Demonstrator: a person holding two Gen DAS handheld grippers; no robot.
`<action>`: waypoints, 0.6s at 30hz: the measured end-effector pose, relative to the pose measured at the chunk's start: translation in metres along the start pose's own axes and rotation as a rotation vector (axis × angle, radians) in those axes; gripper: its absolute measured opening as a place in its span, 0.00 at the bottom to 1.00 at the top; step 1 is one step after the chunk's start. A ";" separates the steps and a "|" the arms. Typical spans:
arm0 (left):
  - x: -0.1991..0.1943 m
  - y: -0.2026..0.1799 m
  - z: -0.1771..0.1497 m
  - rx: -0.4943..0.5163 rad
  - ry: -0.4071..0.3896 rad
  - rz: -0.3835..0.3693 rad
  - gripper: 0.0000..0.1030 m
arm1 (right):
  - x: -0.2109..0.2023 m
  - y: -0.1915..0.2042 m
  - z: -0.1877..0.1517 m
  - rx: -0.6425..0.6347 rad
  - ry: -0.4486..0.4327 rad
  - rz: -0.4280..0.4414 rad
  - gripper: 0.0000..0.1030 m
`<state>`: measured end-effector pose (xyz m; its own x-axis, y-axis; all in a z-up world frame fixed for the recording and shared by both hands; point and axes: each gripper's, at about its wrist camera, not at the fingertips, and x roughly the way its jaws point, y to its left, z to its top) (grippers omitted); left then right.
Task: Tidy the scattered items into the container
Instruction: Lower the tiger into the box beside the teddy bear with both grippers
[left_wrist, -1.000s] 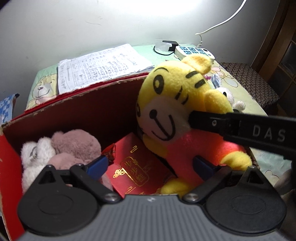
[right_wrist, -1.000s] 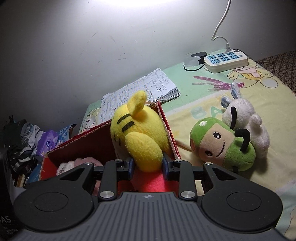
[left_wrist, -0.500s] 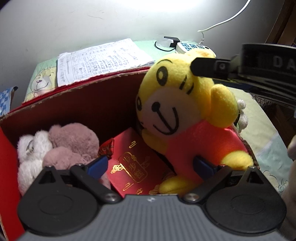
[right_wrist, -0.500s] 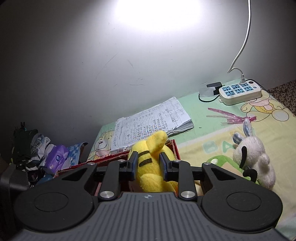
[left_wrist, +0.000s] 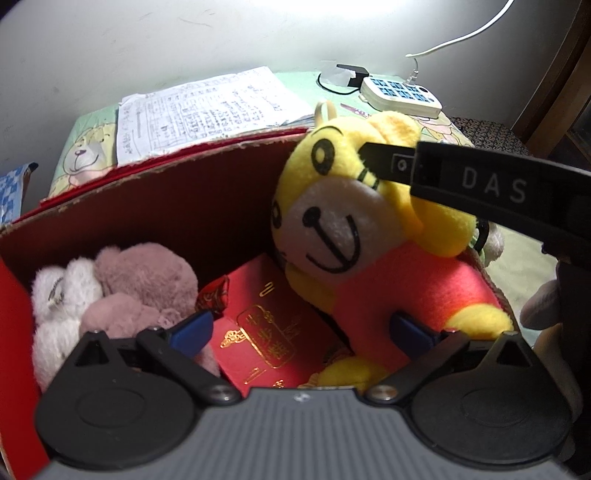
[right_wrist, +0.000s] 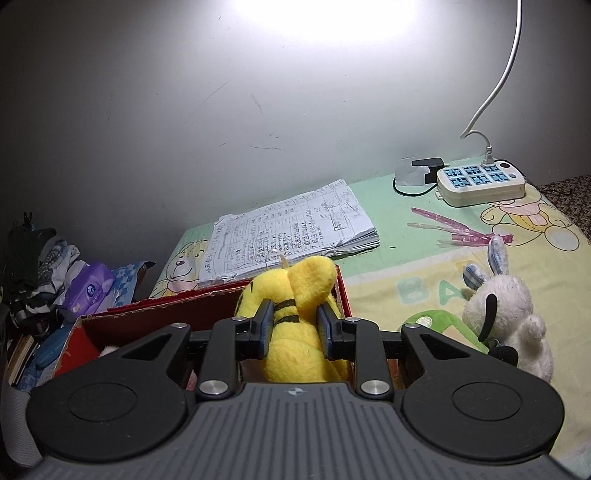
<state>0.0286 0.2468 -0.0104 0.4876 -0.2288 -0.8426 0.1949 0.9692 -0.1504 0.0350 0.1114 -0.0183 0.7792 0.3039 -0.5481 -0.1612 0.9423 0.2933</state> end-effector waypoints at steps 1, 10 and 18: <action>0.000 0.000 0.000 -0.003 0.005 0.002 1.00 | -0.001 -0.001 0.000 0.004 -0.002 0.003 0.27; -0.002 -0.004 0.000 -0.013 0.016 0.046 1.00 | -0.008 -0.008 -0.004 0.023 -0.030 0.024 0.35; -0.003 -0.010 0.000 -0.005 0.015 0.087 1.00 | -0.012 -0.009 -0.005 0.017 -0.032 0.035 0.36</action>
<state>0.0248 0.2377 -0.0063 0.4893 -0.1421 -0.8605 0.1476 0.9859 -0.0788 0.0245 0.0997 -0.0183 0.7922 0.3314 -0.5125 -0.1785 0.9288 0.3247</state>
